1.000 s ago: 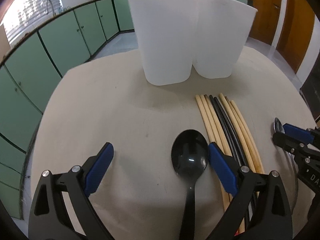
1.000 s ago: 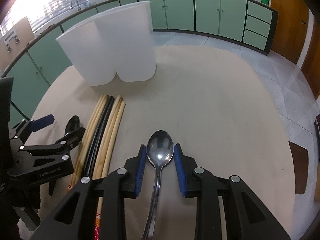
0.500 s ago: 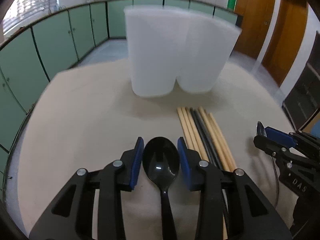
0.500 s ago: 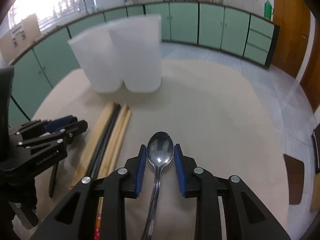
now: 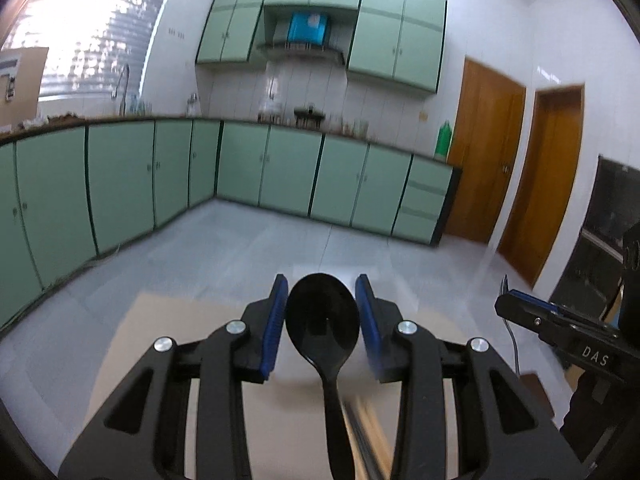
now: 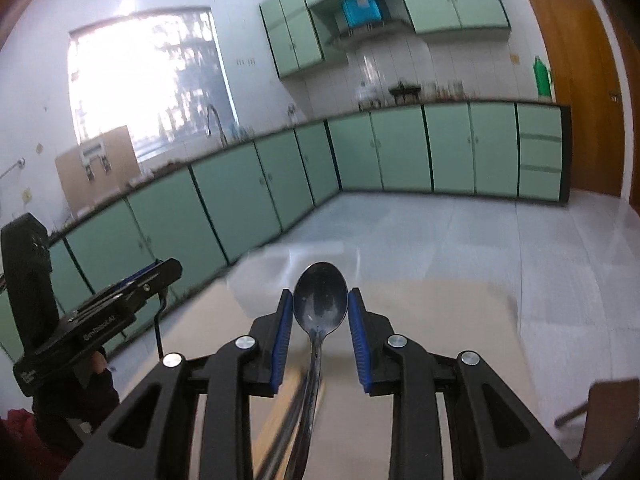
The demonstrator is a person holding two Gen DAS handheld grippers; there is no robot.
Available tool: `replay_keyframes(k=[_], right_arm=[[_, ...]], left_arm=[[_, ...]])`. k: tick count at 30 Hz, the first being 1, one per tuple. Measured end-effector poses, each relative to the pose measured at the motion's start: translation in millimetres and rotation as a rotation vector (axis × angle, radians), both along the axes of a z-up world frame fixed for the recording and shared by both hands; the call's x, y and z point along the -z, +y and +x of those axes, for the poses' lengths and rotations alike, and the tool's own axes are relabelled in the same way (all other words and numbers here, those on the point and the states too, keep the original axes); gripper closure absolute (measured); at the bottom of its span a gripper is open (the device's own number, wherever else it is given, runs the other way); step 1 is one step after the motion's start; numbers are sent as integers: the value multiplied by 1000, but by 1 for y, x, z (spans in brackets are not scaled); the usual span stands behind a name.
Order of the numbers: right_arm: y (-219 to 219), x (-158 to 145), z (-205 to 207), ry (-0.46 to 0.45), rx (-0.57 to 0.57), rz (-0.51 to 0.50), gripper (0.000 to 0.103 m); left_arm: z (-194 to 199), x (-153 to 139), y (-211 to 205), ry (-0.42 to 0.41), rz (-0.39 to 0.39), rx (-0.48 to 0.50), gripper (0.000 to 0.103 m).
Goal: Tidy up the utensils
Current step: 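Carry both spoons to the white caddy and release them inside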
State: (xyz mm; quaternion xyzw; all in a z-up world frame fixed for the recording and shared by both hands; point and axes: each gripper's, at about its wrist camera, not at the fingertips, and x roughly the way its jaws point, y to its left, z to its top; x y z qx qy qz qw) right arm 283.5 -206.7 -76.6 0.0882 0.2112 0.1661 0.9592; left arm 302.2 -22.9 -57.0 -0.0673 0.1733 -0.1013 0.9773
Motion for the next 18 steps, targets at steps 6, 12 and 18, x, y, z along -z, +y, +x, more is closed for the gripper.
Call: replay_keyframes(k=[6,12,18], right_arm=[[7,-31,61,-101,79,12,75],[19,-26,120,-115,148,-16,75],[27,-8,153,-98,200,-62,75]], left_arm=[[50,-36,-26,-91,17,-35,70],[95,-35,-36,-93,37,-75,70],[126,-23,-33,-72,62,-107,69]])
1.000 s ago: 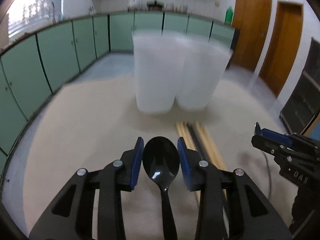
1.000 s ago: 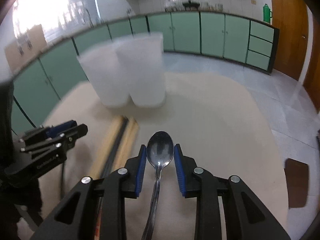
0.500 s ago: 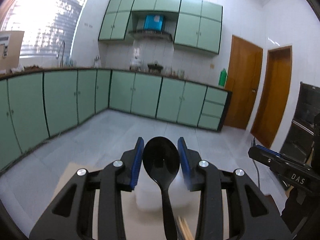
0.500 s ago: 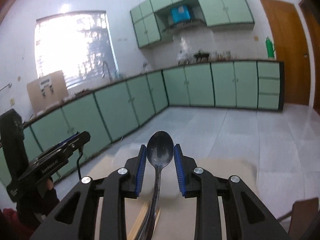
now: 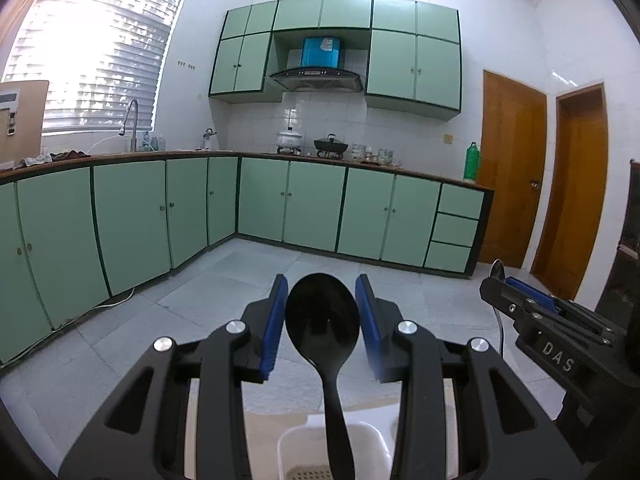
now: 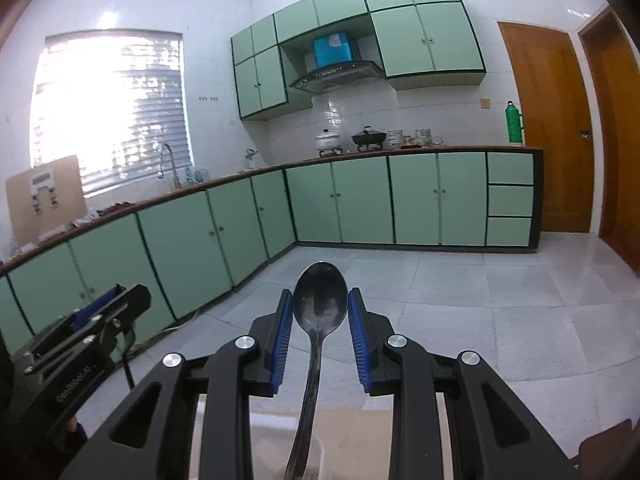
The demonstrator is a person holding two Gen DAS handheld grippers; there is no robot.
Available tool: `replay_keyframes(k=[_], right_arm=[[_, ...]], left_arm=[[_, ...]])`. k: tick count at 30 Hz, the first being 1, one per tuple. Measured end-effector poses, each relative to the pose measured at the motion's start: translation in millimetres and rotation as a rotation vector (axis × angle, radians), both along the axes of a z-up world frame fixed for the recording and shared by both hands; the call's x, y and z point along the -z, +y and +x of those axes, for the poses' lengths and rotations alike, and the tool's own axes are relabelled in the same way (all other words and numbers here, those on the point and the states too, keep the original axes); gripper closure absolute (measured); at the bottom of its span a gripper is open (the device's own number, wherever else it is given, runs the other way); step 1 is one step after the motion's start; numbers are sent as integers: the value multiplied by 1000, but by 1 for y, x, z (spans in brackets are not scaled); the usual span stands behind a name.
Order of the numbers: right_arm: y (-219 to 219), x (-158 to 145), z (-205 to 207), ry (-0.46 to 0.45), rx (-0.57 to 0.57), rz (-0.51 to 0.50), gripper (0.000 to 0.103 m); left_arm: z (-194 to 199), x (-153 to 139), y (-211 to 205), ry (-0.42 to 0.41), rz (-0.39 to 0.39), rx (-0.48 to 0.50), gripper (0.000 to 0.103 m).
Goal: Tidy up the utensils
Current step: 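Carry both spoons to the white caddy and release them inside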
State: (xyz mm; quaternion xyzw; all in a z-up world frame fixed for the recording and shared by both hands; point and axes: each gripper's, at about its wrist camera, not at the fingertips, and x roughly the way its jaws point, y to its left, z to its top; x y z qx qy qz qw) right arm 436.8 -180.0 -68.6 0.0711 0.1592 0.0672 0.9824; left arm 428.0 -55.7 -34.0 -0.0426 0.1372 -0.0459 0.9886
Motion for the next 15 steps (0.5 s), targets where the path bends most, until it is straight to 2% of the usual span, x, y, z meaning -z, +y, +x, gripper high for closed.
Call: replay_keyframes(k=[4,11,13,15], right_arm=[[8,14,12,26,-3,-5,75],[19,32,4,76,-69,-46,73],[17,32,-8,73,-65,-53,62],[12,31,-21,78,-63,-43,58]], left_arm=[[10,13,6,40,-1,-11,69],[5,31,13,91,13,-4,66],[-6,31,18,87,8,-5,63],[-21,29,25,73,-2,-7,60]])
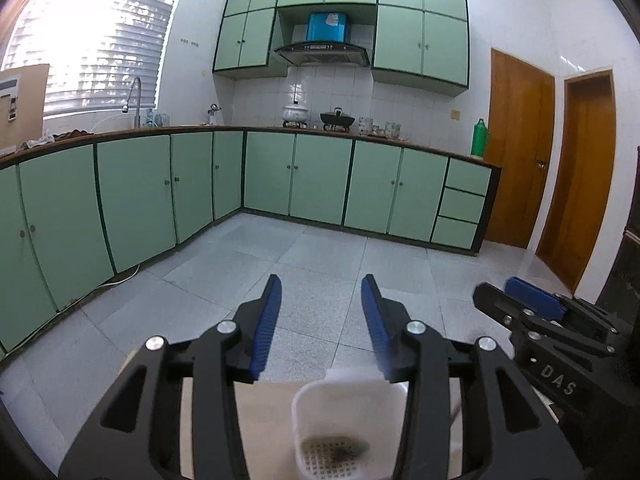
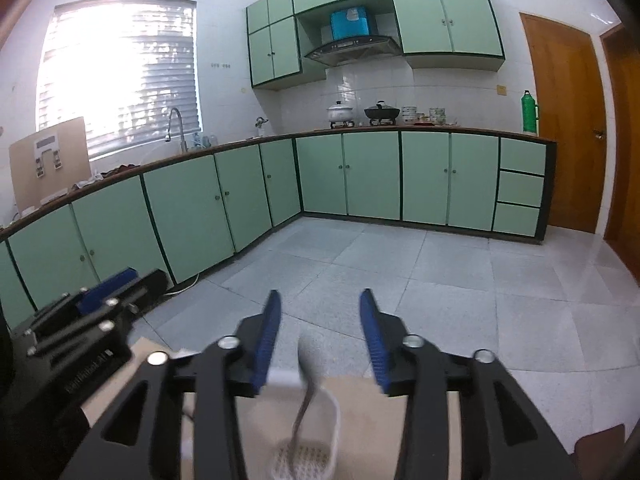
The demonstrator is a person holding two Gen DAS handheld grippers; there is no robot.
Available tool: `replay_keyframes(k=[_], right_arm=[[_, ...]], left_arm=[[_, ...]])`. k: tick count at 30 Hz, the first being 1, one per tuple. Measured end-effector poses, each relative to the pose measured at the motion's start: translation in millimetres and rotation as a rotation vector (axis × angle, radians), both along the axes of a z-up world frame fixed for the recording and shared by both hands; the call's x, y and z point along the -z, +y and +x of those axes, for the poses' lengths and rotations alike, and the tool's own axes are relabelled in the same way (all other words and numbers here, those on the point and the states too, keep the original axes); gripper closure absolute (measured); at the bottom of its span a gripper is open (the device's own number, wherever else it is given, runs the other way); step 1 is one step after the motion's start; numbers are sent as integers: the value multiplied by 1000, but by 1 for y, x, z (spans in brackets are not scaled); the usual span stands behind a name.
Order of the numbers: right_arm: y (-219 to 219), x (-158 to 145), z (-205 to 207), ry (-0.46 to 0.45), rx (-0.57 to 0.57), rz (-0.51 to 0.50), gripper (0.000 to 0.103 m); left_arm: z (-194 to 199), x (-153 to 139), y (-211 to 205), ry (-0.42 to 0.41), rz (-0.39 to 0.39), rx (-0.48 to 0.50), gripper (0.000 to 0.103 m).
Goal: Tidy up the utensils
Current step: 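Carry both spoons to the white caddy and release them inside, then move both tools back over the chopsticks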
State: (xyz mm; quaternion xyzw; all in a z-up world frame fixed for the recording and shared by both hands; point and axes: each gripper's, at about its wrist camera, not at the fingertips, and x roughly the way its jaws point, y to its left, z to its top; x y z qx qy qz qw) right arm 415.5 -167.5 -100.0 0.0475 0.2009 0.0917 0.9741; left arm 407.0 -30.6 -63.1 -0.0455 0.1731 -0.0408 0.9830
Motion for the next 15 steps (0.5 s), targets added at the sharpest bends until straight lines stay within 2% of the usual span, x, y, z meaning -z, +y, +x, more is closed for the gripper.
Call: replay_keyframes(k=[3,7,12,15], right_arm=[[-9,0,-26,10,5,9,53],[-23,6,-69,34,2,28,44],[-40,35,-132,108,-1,68,40],[-47,61,-173,178,18,99,40]], left_arm=[[-23,-2,7,-2,-9,-1,52],[-70,7,15,38,-6,5,44],[-126,39,26,135,-22,1,42],[-160,62,30,192,0,-1,41]])
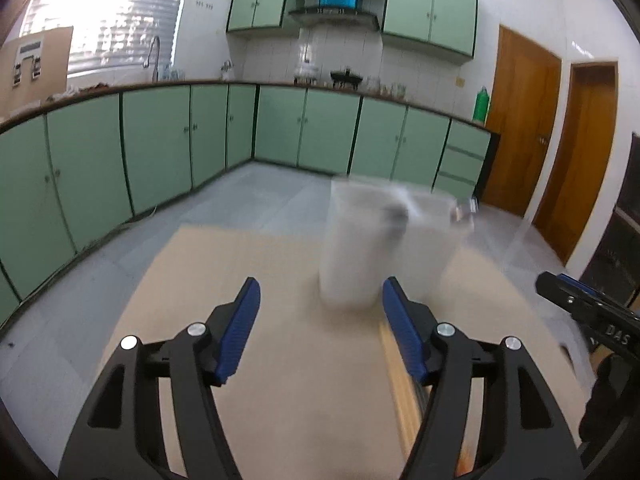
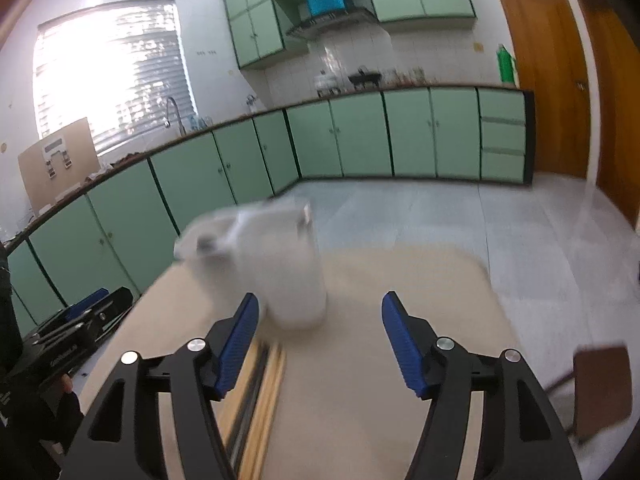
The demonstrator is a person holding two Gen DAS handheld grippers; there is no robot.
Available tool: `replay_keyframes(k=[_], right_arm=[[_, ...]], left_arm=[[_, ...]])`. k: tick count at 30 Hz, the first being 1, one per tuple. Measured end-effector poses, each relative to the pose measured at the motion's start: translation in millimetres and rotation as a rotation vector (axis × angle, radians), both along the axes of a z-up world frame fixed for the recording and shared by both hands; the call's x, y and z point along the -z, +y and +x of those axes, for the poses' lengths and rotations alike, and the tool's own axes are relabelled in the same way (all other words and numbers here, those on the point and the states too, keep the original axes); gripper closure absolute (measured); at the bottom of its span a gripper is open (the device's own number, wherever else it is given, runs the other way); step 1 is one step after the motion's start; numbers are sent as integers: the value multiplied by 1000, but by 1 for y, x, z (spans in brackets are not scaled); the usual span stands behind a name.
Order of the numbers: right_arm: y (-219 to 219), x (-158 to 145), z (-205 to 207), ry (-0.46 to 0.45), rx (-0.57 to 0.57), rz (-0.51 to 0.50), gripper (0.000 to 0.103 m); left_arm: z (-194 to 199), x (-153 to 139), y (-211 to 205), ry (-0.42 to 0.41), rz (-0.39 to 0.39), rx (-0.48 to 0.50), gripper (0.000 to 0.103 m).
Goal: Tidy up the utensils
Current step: 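Move both tools back over the chopsticks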
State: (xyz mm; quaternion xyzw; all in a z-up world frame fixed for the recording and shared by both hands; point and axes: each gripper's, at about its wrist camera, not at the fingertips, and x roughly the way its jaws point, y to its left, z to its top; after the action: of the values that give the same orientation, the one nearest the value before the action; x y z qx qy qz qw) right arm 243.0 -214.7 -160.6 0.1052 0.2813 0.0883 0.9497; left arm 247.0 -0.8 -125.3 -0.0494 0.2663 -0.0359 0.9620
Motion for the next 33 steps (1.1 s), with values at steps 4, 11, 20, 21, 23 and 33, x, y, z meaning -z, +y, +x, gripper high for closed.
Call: replay_keyframes(k=[4,11,20,21,23,33], right_arm=[[5,30,-42,99,-13,-14,40],[30,58,-99,214,-79,-87,42],[55,69,-118,244,-134,-177,52],[55,71,-119,250,-135,-182,54],[56,71,-120,254,-136,-190,54],[36,66,-120,256,-89,-196,56]], left_arm=[[-37,25,-5,95,51,52,38],[-83,59,-11,237,83,75,34],[-98,73,-17,305,89,63,29],[-99,75,-16,313,86,66,29],[-102,78,-18,321,86,66,29],[-103,79,-17,335,89,48,27]])
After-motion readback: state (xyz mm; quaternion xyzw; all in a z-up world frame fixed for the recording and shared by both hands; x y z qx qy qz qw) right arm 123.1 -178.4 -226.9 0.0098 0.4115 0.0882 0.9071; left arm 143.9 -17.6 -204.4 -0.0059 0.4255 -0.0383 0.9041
